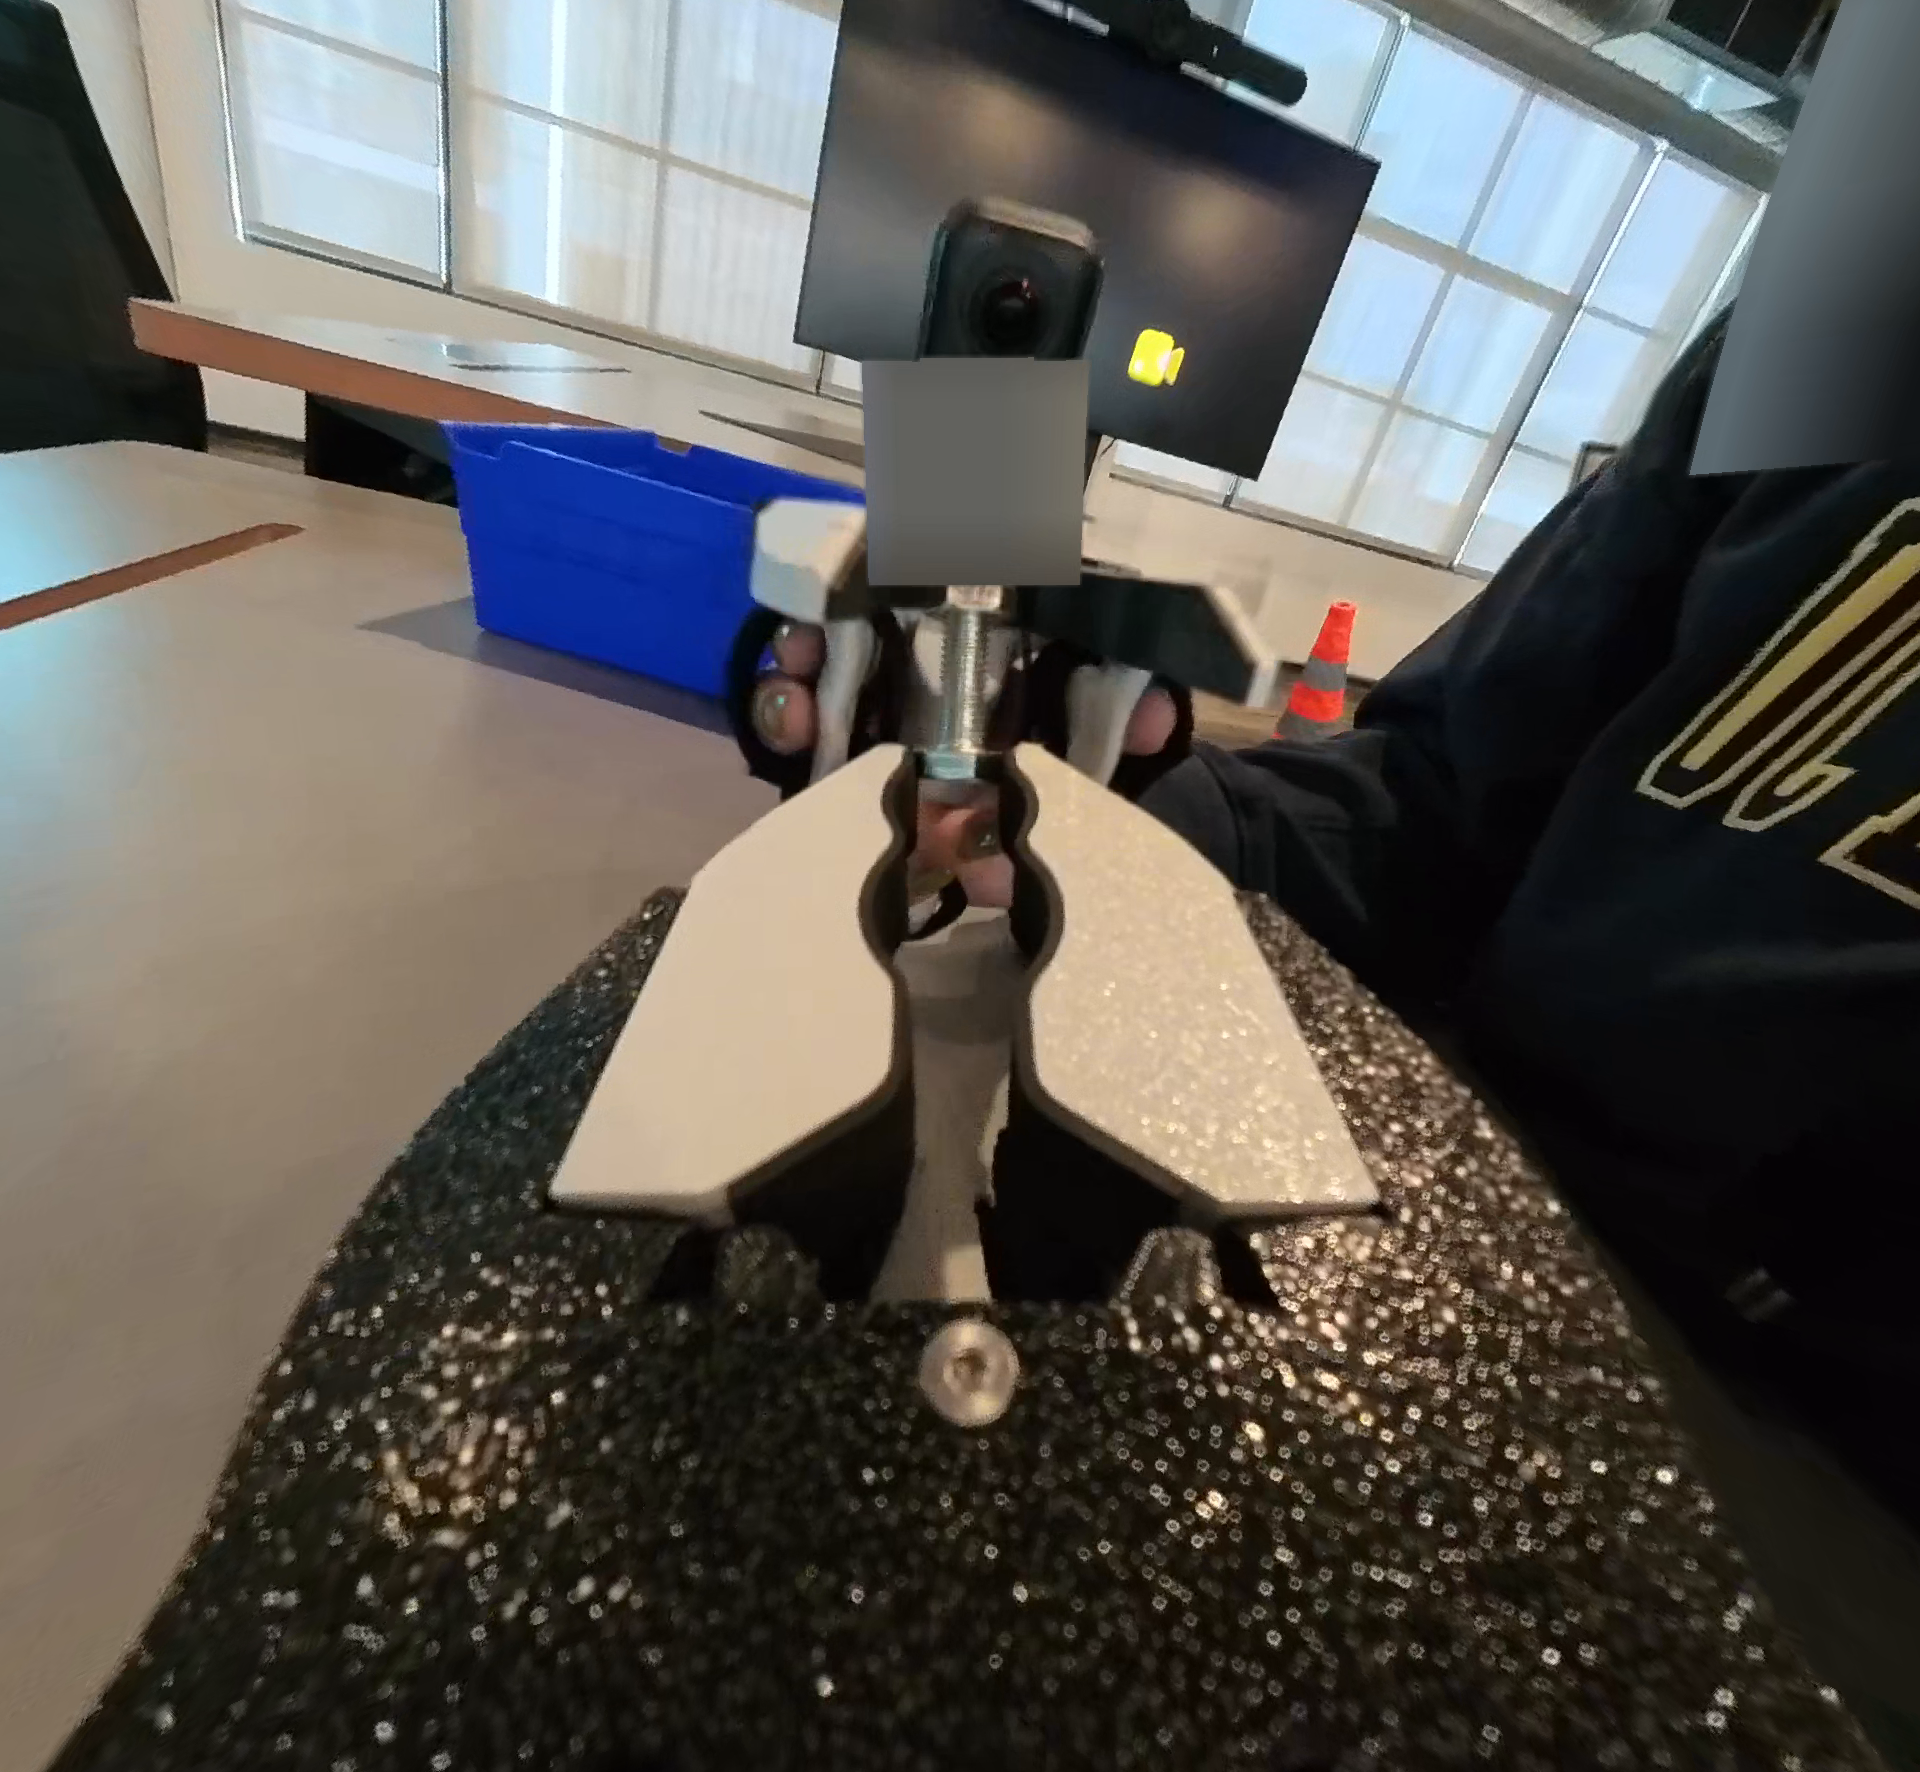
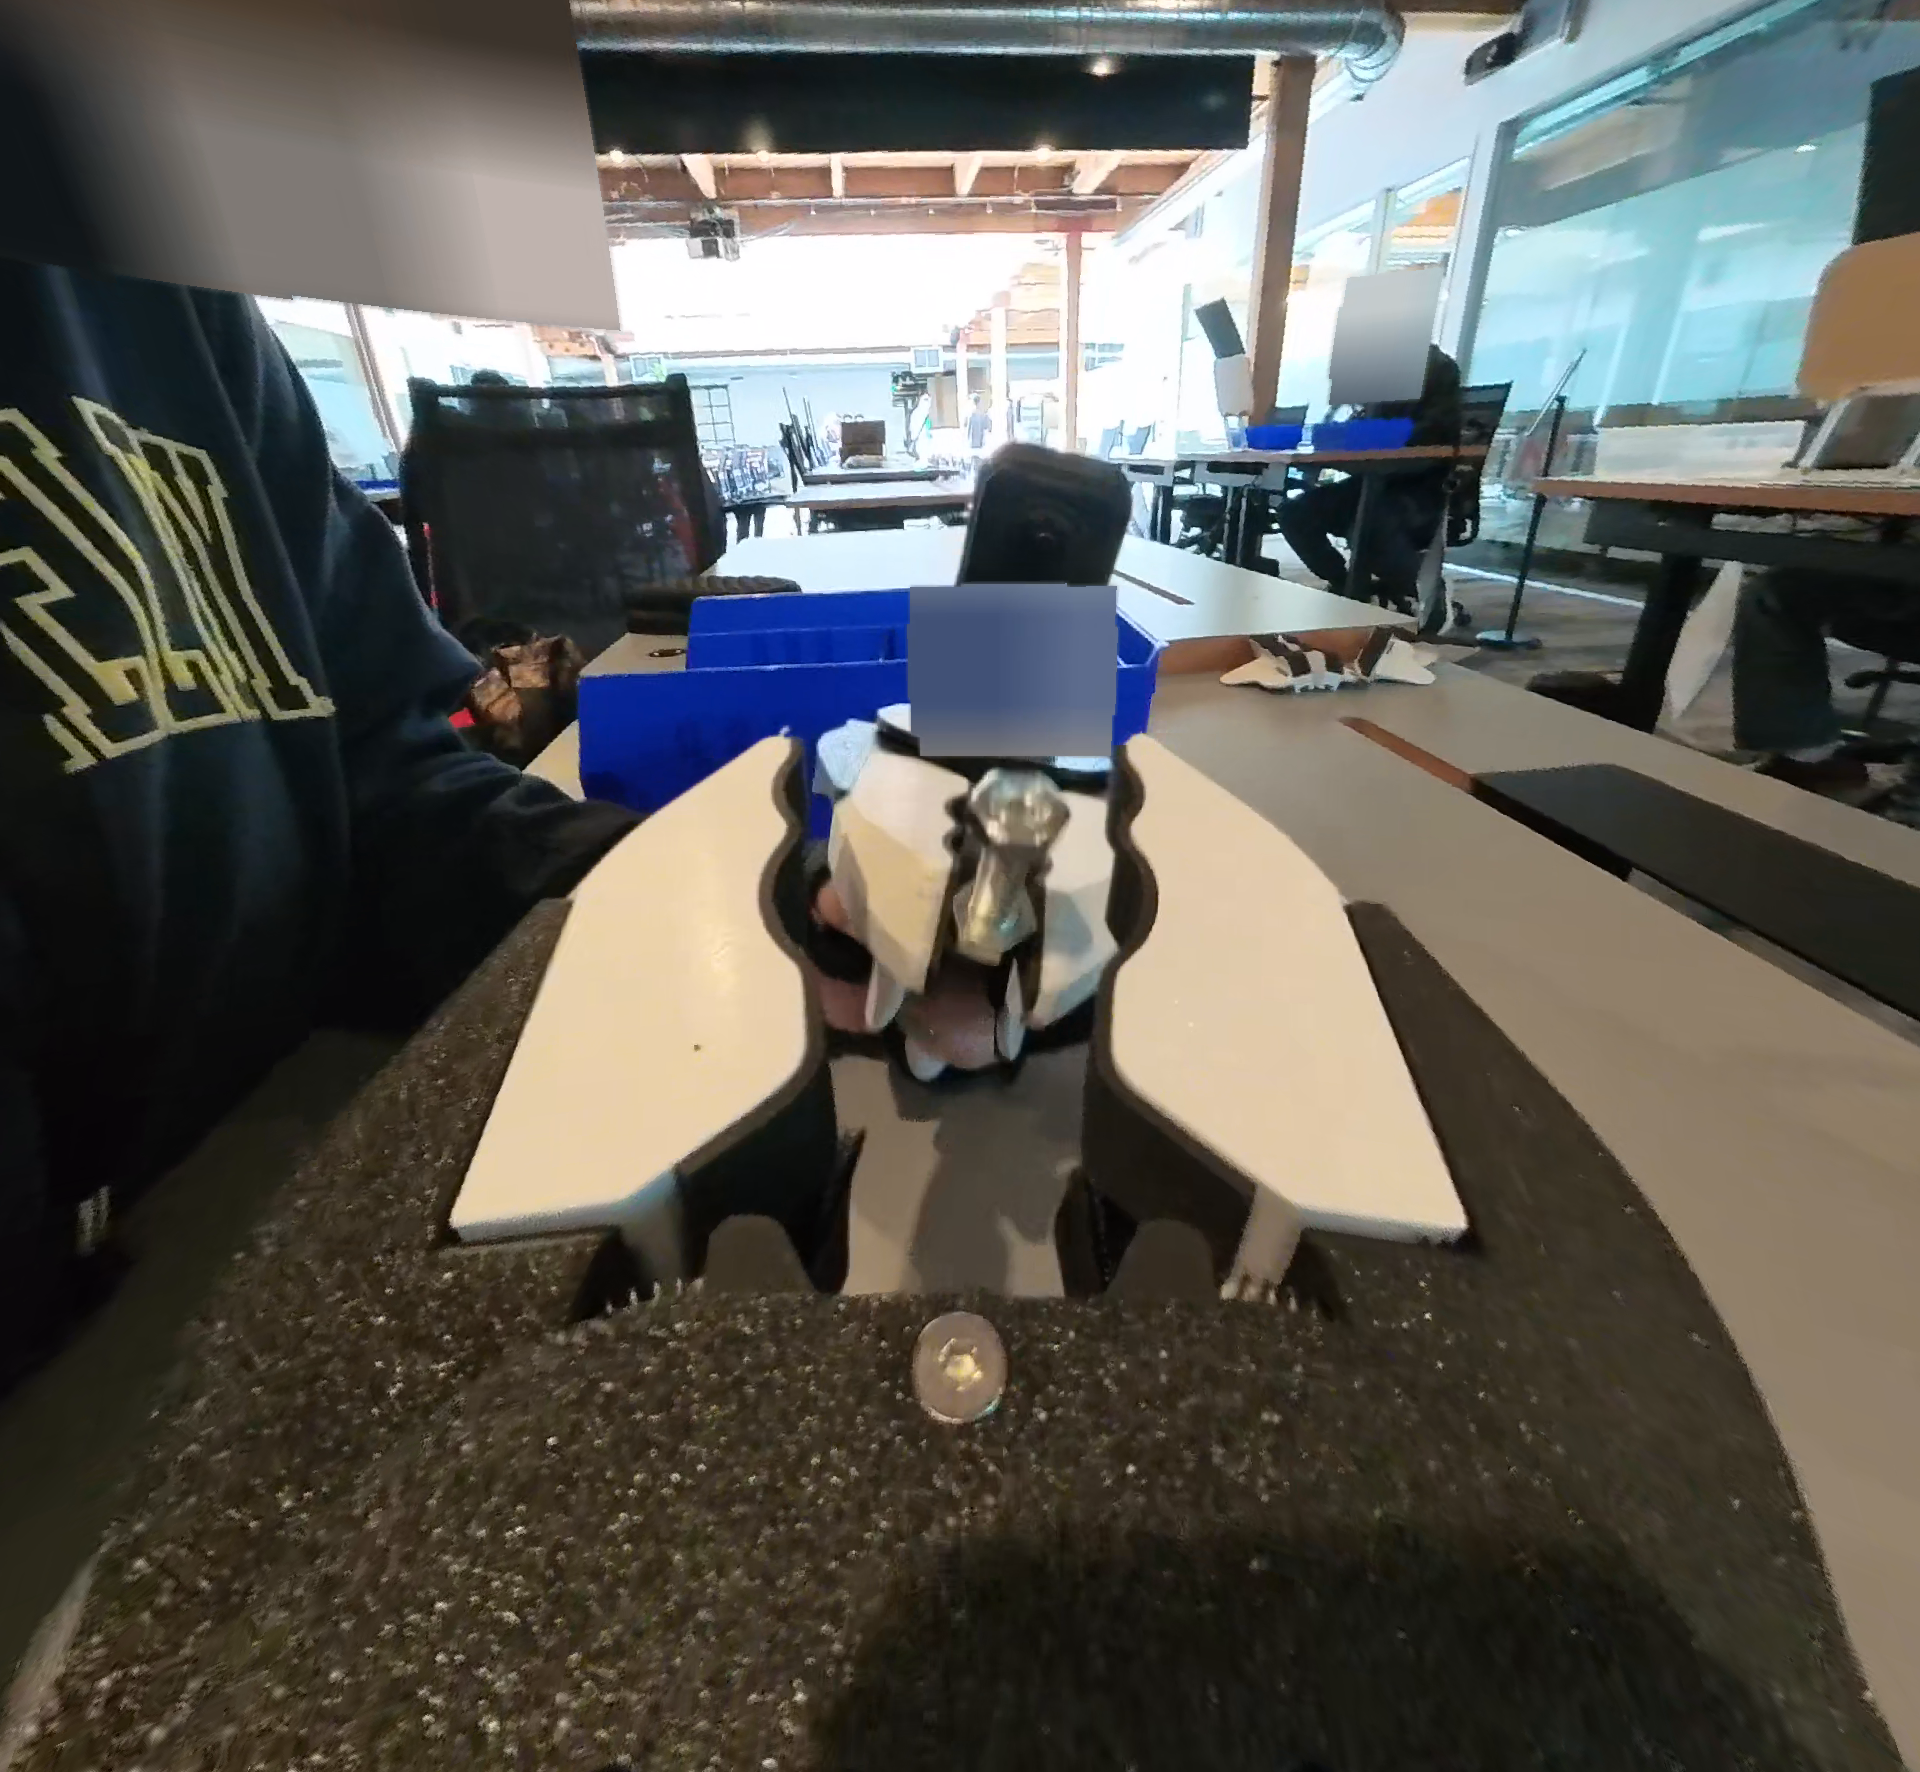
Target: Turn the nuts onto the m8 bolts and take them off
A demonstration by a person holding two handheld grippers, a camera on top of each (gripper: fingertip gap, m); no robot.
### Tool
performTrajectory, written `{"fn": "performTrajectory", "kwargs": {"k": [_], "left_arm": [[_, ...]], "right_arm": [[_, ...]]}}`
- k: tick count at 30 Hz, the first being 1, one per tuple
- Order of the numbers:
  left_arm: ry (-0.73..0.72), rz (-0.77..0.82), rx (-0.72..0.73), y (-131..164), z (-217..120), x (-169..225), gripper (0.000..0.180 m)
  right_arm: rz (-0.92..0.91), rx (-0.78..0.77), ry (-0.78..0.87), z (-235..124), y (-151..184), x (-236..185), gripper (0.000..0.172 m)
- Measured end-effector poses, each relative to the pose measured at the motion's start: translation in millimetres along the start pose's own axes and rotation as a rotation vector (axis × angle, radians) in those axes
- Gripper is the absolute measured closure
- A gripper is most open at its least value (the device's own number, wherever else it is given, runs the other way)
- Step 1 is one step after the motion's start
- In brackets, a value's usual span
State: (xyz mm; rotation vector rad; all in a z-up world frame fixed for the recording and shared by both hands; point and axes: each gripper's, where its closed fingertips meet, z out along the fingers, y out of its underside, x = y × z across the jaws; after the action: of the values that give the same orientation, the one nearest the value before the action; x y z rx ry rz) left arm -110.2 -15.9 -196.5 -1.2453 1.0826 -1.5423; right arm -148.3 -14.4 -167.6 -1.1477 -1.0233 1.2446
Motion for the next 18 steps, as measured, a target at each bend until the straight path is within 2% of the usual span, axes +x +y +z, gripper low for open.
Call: {"fn": "performTrajectory", "kwargs": {"k": [3,5,10,12,15,18], "left_arm": [[0.011,-0.029,0.098,-13.8,-10.4,-1.2,0.166],[0.008,-0.044,0.143,-19.8,-17.3,-3.4,0.166],[0.016,-0.046,0.103,-13.0,-9.3,-2.2,0.166],[0.02,-0.052,0.112,-13.5,-7.6,-1.7,0.166],[0.003,-0.065,0.165,-20.6,-15.7,-5.9,0.166],[-0.011,-0.075,0.174,-22.1,-21.8,-9.5,0.166]], "right_arm": [[-0.004,0.026,0.018,-8.7,-5.8,4.2,0.127],[0.014,0.083,0.041,-13.3,-14.6,8.6,0.122],[0.01,0.101,0.011,-2.7,-15.9,1.1,0.111],[-0.001,0.054,-0.018,0.8,-9.8,-4.1,0.114],[-0.02,0.063,0.006,-6.8,-13.3,-0.3,0.121],[-0.008,0.104,0.05,-7.4,-18.4,6.0,0.113]]}}
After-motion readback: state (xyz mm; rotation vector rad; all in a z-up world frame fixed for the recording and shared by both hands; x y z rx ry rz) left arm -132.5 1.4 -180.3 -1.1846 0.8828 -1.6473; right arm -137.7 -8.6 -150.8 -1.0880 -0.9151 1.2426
